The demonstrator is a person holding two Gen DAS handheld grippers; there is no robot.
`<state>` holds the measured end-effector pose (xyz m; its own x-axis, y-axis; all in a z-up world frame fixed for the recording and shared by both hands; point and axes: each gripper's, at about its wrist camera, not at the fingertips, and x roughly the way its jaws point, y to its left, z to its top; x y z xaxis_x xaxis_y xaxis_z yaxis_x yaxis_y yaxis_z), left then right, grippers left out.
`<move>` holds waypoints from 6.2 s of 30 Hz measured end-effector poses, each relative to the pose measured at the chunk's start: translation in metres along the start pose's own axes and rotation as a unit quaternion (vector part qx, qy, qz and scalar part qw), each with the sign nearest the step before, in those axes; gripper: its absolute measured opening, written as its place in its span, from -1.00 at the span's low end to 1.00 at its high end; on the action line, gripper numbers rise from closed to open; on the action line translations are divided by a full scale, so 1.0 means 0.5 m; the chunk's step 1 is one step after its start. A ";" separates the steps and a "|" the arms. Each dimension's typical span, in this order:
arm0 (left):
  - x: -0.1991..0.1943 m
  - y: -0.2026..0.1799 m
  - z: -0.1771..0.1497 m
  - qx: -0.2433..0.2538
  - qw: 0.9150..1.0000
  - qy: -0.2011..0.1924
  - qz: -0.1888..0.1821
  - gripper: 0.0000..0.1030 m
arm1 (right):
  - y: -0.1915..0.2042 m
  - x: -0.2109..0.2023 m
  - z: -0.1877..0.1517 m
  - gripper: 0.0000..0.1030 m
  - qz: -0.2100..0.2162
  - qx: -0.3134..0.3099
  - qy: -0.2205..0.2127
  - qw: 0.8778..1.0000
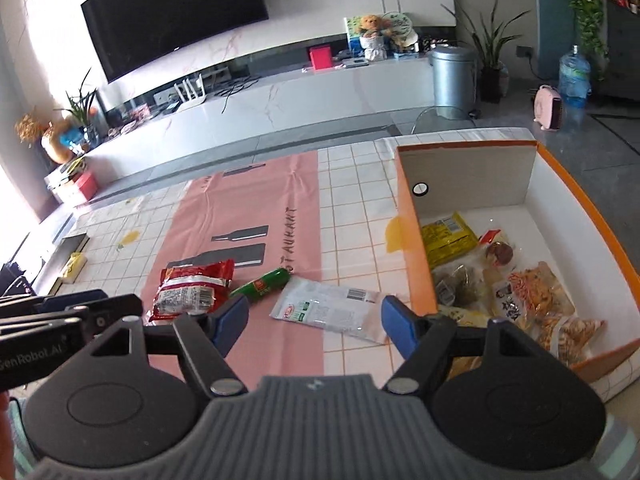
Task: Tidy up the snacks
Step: 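Reach the left gripper to the red bag while the right approaches the white packet, then grasp the red bag with the left gripper while the right grasps the white packet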
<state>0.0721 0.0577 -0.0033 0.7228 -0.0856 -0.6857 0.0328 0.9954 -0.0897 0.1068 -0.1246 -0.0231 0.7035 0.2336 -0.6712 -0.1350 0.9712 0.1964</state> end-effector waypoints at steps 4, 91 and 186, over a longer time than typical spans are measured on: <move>0.004 0.022 -0.014 -0.011 1.000 -0.006 0.019 -0.04 | 0.020 0.013 -0.024 0.38 -0.015 -0.006 -0.024 1.000; 0.394 0.148 0.061 0.157 0.978 0.134 -0.030 0.70 | 0.006 0.421 -0.033 0.66 0.022 -0.136 0.074 0.988; 0.293 -0.007 -0.113 0.139 0.976 0.158 -0.063 0.63 | -0.002 0.296 -0.113 -0.04 0.020 -0.115 0.097 0.988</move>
<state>0.1390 0.0395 -0.1442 0.4540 -0.1726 -0.8741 0.3250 0.9455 -0.0179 0.1717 -0.0882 -0.1629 0.5496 0.2556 -0.7954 -0.3312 0.9407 0.0735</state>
